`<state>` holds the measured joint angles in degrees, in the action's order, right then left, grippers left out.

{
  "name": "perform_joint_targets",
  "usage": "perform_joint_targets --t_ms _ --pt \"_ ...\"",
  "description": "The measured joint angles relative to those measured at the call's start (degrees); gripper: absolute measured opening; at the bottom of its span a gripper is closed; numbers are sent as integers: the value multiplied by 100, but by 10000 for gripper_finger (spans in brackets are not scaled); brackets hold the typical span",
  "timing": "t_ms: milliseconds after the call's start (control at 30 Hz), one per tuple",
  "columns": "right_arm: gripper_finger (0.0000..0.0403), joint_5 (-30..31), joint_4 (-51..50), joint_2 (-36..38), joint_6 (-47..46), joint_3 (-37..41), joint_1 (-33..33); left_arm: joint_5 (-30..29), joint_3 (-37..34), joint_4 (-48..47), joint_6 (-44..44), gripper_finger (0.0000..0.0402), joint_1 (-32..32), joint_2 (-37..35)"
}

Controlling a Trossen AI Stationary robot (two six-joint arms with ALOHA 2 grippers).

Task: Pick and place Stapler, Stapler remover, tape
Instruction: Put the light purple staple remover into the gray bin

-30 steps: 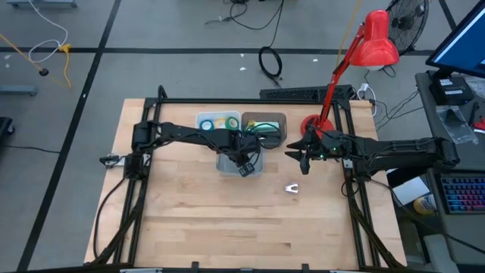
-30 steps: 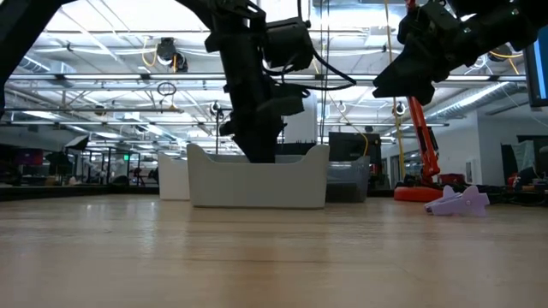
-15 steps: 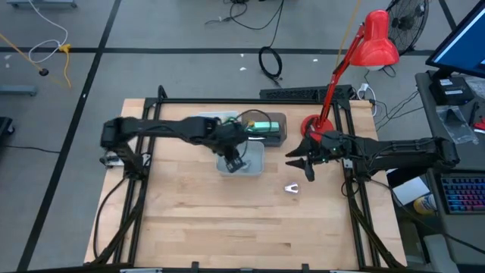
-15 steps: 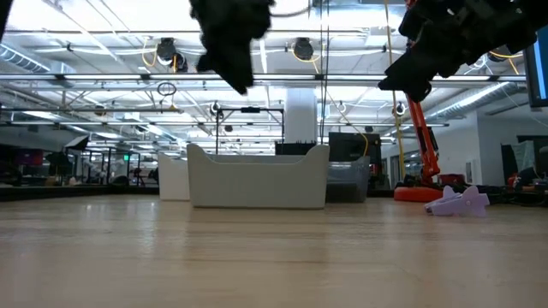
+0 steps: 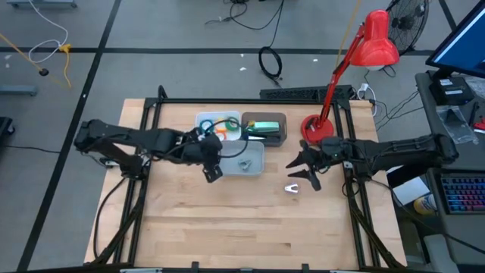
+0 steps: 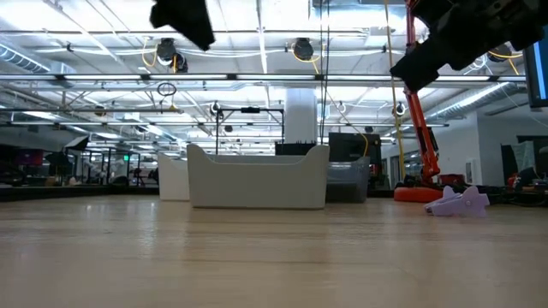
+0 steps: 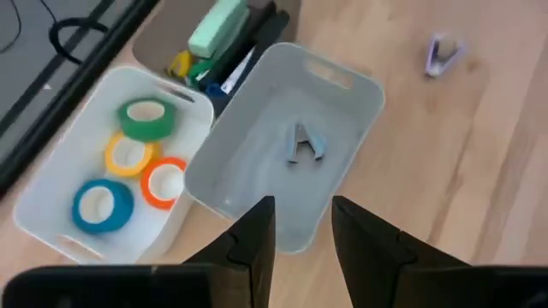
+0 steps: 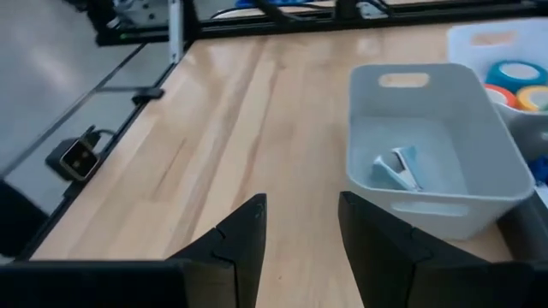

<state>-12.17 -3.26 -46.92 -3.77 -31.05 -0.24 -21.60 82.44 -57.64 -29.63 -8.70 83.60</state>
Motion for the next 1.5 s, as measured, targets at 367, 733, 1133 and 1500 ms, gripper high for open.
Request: perform_joint_targets --t_ms 367,733,1133,1500 --pt "139 311 -493 -107 142 -44 591 25 -2990 2264 -808 120 -449 -1813" --pt "139 791 -2156 -1181 -5 -810 888 -147 -4904 3543 -807 120 -741 -3812" --pt "139 765 -2497 -2197 -391 -981 769 -1091 -5477 3204 -667 120 -1408 -5386" --pt "139 515 -2511 -2530 -292 -984 517 -1716 -5508 2430 -924 120 -1896 -5865"
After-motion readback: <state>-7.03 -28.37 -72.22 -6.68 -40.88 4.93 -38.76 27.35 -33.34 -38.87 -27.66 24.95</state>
